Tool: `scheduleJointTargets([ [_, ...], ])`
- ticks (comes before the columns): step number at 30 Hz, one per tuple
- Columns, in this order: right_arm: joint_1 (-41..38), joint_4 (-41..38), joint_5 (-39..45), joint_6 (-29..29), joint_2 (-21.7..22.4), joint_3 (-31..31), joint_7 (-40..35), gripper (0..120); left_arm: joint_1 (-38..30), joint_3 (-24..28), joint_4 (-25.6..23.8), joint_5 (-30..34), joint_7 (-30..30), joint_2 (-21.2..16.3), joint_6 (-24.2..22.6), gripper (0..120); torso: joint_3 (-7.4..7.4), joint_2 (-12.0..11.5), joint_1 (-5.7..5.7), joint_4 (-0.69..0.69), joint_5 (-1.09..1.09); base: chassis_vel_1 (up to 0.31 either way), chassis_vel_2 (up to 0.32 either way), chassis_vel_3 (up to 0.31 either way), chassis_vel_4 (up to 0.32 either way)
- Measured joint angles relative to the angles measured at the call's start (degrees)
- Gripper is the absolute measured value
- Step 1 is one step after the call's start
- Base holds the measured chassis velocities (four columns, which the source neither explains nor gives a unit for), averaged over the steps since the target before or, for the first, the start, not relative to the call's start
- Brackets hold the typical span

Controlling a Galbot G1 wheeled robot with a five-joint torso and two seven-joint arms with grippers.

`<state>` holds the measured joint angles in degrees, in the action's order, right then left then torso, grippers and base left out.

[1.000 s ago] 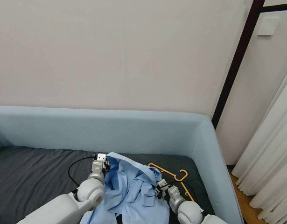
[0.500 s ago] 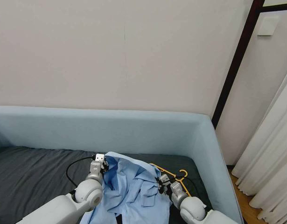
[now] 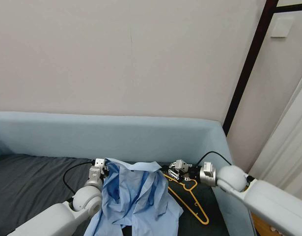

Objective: Pick up the clothes from the sofa and hang them on the clothes hanger.

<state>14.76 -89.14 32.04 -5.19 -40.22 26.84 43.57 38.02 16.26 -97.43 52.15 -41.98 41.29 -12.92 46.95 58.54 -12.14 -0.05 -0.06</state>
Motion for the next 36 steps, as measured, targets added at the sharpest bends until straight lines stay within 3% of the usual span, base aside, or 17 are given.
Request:
scheduleJointTargets([
  [7,0.3,10.4,-4.8,1.1,-4.7,1.4,-2.7,0,0.4,-1.5,-1.1,0.6,0.0,-0.9,0.2,0,0.01,0.0,0.00,-0.04,0.04,0.000,0.000,0.000,0.000],
  [13,1.9,19.4,-15.1,-3.1,-12.8,1.3,-5.5,0,0.3,0.4,0.1,0.3,-0.2,0.1,0.2,0,0.01,0.0,0.00,0.04,0.02,0.000,0.000,0.000,0.000],
  [18,2.1,26.6,-17.9,-5.5,-15.8,0.5,-5.9,0,-0.5,1.7,1.9,0.1,-0.2,1.6,0.2,0,0.01,0.0,0.00,-0.03,0.02,0.000,0.000,0.000,0.000],
  [29,3.8,28.8,-15.6,-6.5,-14.7,-0.3,-6.3,1,-2.1,3.3,5.9,0.4,-0.3,4.5,0.2,0,0.01,0.0,0.00,-0.02,0.03,0.000,0.000,0.000,0.000],
  [31,4.2,28.4,-14.9,-6.4,-14.4,-0.3,-7.0,4,-2.2,3.5,6.0,0.5,-0.4,4.7,0.2,0,0.01,0.0,0.00,-0.02,0.04,0.000,0.000,0.000,0.000],
  [36,6.3,25.5,-12.9,-5.6,-10.6,-1.3,-6.3,27,-2.5,4.2,6.4,0.6,-0.5,5.6,0.1,0,0.01,0.0,0.00,-0.01,0.03,0.000,0.000,0.000,0.000],
])
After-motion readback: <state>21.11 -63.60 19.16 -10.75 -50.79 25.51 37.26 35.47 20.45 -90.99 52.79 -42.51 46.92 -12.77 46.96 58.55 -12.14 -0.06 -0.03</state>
